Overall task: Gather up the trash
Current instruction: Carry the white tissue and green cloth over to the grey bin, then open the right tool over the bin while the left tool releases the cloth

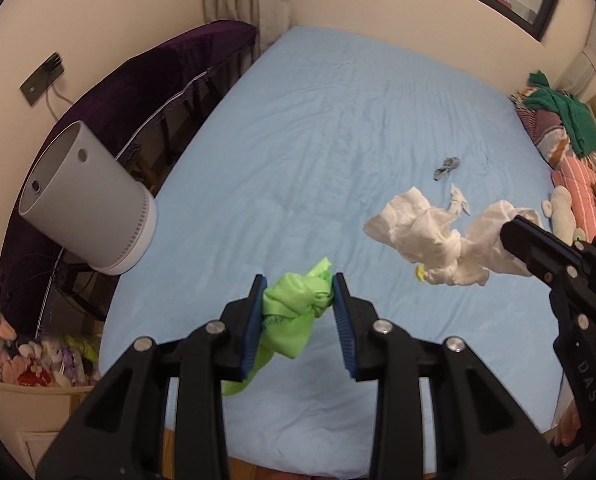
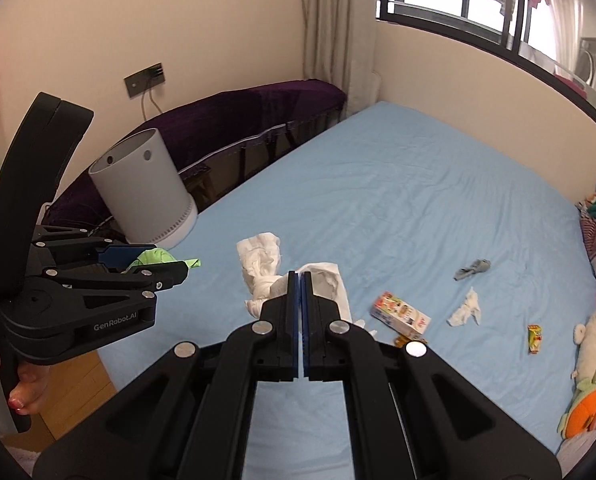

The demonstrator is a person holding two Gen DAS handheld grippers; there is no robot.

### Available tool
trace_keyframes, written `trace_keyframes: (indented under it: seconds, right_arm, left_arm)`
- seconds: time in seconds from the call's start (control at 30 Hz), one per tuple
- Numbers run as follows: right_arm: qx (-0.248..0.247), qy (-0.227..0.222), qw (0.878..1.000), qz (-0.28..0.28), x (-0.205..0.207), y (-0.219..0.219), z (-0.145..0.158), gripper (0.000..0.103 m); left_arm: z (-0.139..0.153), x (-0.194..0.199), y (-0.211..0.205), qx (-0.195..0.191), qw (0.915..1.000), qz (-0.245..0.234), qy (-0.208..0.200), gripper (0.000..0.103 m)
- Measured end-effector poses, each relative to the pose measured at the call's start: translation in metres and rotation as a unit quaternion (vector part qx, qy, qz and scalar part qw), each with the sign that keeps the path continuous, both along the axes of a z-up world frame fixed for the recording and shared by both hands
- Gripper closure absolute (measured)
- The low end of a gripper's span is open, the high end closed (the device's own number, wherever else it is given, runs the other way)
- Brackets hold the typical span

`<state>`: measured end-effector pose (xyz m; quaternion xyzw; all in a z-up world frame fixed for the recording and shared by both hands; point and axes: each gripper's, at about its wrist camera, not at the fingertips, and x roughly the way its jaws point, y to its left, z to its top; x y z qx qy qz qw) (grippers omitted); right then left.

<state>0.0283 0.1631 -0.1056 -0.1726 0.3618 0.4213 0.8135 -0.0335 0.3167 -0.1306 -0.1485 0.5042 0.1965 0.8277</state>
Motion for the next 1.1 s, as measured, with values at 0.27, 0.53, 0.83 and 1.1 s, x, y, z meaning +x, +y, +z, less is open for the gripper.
trace_keyframes:
  seconds: [0.27,0.53,0.83,1.1]
  right_arm:
    - [-0.003,-0.017,0.999,0.048,-0.054,0.134,0.005,0.102]
    - [0.008,0.001,0.996,0.083,-0.098,0.294,0.016,0.102]
    - [0.024,-0.023,0.987,0.154,-0.118,0.445,0.045,0.102]
    - [0.022,-0.032,0.985,0.168,-0.100,0.516,0.054,0.102]
  left_arm:
    - [0.005,-0.073,0.137,0.002,0.9989,0.045,-0.011,0.070]
    - [0.008,-0.129,0.296,0.021,0.9962,0.084,0.005,0.070]
    - [0.032,-0.159,0.415,0.035,0.9883,0.148,-0.016,0.069]
    - [0.036,-0.141,0.466,0.030,0.9854,0.165,-0.026,0.069]
